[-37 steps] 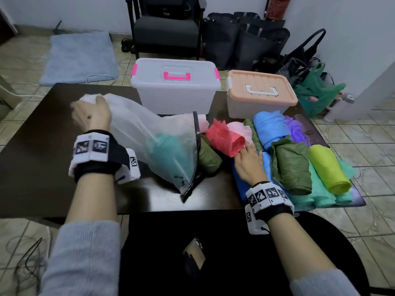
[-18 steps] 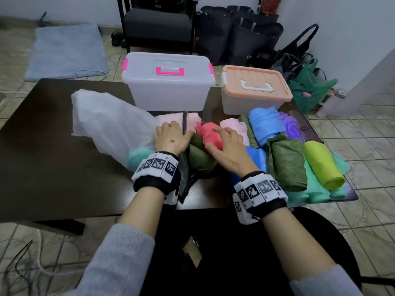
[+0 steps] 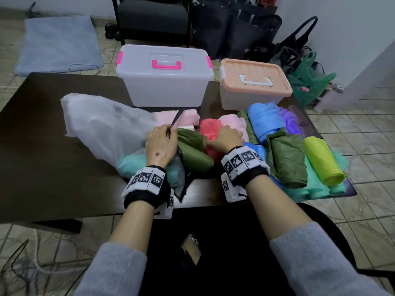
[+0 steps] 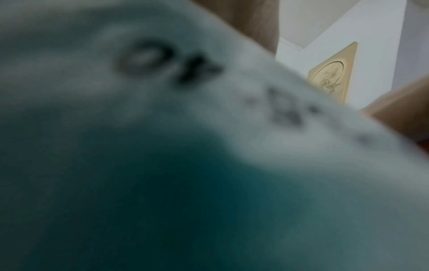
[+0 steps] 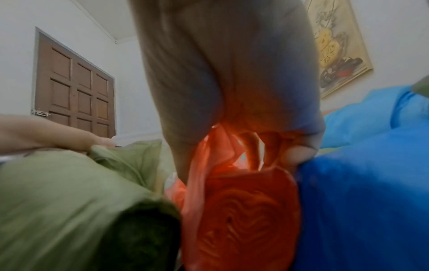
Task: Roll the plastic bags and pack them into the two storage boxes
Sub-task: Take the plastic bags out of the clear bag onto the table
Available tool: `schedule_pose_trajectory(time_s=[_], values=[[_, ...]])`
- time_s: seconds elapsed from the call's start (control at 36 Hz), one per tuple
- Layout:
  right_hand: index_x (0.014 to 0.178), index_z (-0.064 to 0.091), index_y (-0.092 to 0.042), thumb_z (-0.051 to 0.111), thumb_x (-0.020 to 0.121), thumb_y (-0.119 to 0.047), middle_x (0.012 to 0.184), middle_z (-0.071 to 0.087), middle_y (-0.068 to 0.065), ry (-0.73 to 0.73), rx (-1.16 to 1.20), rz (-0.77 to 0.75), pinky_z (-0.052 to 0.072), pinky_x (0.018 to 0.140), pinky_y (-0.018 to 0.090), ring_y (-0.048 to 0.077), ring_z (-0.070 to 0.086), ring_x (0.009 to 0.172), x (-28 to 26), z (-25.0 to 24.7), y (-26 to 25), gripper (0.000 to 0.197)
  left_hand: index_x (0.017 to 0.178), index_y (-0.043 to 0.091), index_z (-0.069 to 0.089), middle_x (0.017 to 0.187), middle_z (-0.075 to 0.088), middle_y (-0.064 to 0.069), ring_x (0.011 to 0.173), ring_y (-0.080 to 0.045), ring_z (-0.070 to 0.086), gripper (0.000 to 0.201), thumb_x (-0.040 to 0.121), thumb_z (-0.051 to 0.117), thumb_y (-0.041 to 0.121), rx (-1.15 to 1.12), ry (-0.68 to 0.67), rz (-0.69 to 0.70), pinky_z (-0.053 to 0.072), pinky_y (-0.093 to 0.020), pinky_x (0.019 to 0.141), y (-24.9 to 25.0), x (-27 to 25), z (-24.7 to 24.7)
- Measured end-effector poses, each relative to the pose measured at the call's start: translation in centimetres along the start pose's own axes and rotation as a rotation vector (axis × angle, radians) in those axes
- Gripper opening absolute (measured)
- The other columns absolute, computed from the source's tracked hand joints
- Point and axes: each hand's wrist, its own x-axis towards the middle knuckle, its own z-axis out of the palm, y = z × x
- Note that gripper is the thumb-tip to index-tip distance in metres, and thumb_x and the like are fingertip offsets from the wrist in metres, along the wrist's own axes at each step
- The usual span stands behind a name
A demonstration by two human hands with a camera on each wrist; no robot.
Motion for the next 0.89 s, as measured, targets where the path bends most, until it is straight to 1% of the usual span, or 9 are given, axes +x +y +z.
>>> schedule_pose_trajectory(time_s=[0.08,0.25,0.42,0.5,0.64,0.72,0.75,0.81,0.89], values=[[0.132,0.038,-0.002,0.058,0.088,-0.045,0.136,0.042,0.018,0.015,0.043,0.017,0.034,0.101,0.038,0.034,0.036,0.128,0.1,0.5,-0.5,0.064,0.11,0.006,0.062,0.109,0.061,-0.018,0.105,-0.035,0.051,0.041,0.099,0.036,0.035,-0.008,-0.006,-0.003,0.042,-0.045,0.092,0.0,-0.1,-0.1],[0.124,0.049,-0.01,0.062,0.083,-0.047,0.131,0.047,0.015,-0.057,0.115,0.076,0.033,0.097,0.036,0.032,0.039,0.124,0.4,0.6,-0.8,0.057,0.11,0.006,0.063,0.109,0.062,-0.018,0.105,-0.033,0.052,0.041,0.1,0.036,0.035,-0.034,-0.013,0.004,0.041,-0.044,0.094,-0.1,-0.1,-0.2],[0.133,0.033,-0.007,0.072,0.077,-0.025,0.128,0.048,0.012,-0.032,0.207,0.046,0.037,0.101,0.041,0.034,0.04,0.125,0.2,0.7,-0.8,0.071,0.112,0.006,0.063,0.109,0.063,-0.016,0.104,-0.03,0.053,0.038,0.1,0.036,0.03,-0.06,-0.004,0.016,0.04,-0.041,0.093,-0.5,-0.4,-0.1],[0.129,0.031,-0.004,0.073,0.075,-0.02,0.121,0.051,0.014,-0.021,0.283,0.006,0.043,0.097,0.045,0.033,0.049,0.117,0.2,1.0,-0.6,0.07,0.111,0.005,0.063,0.108,0.063,-0.016,0.104,-0.03,0.053,0.037,0.1,0.037,0.029,-0.071,0.0,0.018,0.04,-0.039,0.092,-0.6,-0.5,-0.2],[0.126,0.038,-0.006,0.07,0.075,-0.016,0.114,0.055,0.011,0.059,0.443,-0.062,0.043,0.082,0.032,0.029,0.054,0.107,0.3,0.2,0.2,0.061,0.113,0.006,0.063,0.11,0.063,-0.015,0.105,-0.028,0.053,0.036,0.101,0.037,0.027,-0.092,0.0,0.016,0.038,-0.037,0.093,-0.4,-0.6,-0.3],[0.115,0.051,-0.01,0.068,0.075,-0.019,0.092,0.055,0.001,0.129,0.481,-0.081,0.045,0.081,0.029,0.023,0.055,0.098,0.6,-1.2,0.7,0.044,0.112,0.006,0.062,0.108,0.062,-0.014,0.103,-0.028,0.053,0.037,0.101,0.036,0.029,-0.082,-0.003,0.018,0.038,-0.036,0.09,-0.3,-0.7,-0.3],[0.113,0.054,-0.009,0.067,0.074,-0.019,0.092,0.057,0.002,0.159,0.488,-0.088,0.047,0.081,0.03,0.024,0.057,0.097,0.9,-1.7,0.9,0.042,0.111,0.006,0.062,0.108,0.062,-0.014,0.102,-0.027,0.053,0.037,0.101,0.036,0.029,-0.079,-0.002,0.018,0.038,-0.036,0.09,-0.3,-0.7,-0.3],[0.119,0.053,-0.009,0.067,0.074,-0.019,0.108,0.06,0.008,0.225,0.473,-0.099,0.046,0.079,0.03,0.026,0.058,0.101,1.2,-2.8,1.4,0.048,0.11,0.005,0.063,0.107,0.063,-0.013,0.101,-0.027,0.053,0.037,0.101,0.035,0.029,-0.081,0.002,0.019,0.039,-0.037,0.09,-0.3,-0.7,-0.3],[0.134,0.042,-0.013,0.064,0.082,-0.027,0.124,0.049,0.013,0.362,0.303,-0.081,0.042,0.085,0.037,0.033,0.053,0.11,1.7,-4.0,2.0,0.058,0.111,0.005,0.063,0.107,0.063,-0.014,0.1,-0.027,0.054,0.038,0.101,0.035,0.029,-0.077,0.008,0.023,0.04,-0.037,0.089,-0.2,-0.7,-0.4]])
